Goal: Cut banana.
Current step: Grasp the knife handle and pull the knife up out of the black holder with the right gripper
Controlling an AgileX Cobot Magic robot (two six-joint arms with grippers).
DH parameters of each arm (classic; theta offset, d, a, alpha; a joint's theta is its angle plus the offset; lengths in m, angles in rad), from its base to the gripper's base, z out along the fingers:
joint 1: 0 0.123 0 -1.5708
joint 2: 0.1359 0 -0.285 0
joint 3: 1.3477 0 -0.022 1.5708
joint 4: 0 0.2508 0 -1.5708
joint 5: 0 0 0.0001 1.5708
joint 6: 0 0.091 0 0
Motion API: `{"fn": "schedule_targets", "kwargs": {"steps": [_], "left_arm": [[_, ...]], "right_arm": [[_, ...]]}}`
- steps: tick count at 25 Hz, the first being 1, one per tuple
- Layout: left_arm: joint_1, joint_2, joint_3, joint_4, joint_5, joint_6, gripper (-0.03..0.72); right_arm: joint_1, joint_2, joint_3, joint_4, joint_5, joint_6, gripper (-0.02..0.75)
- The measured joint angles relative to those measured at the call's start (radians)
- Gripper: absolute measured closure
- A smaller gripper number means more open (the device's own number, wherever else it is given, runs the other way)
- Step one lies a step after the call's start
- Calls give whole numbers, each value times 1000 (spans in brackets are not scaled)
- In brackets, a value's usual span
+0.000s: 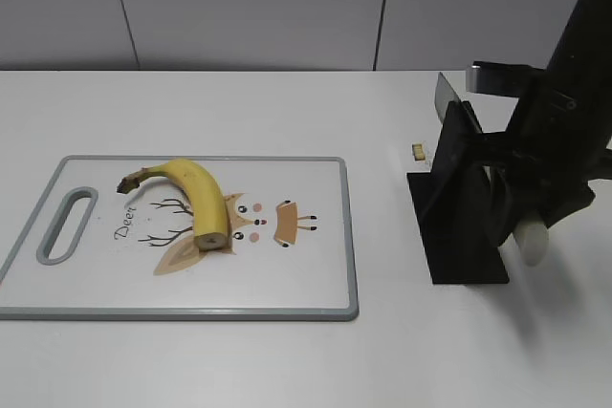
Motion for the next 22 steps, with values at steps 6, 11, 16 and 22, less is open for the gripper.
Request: {"fn": "schedule_targets", "kwargs": {"steps": [6, 11, 16, 22], "left_arm": [[0, 0, 0, 0, 0, 0, 99], [0, 0, 0, 0, 0, 0, 99], [0, 0, 0, 0, 0, 0, 99], [0, 0, 0, 0, 0, 0, 99]], "right_arm": [[0, -39, -1, 34, 9, 76, 562], [0, -93, -27, 32, 20, 94, 562], [1, -158, -44, 12, 20, 107, 564], [1, -237, -52, -69, 22, 96, 566]]}}
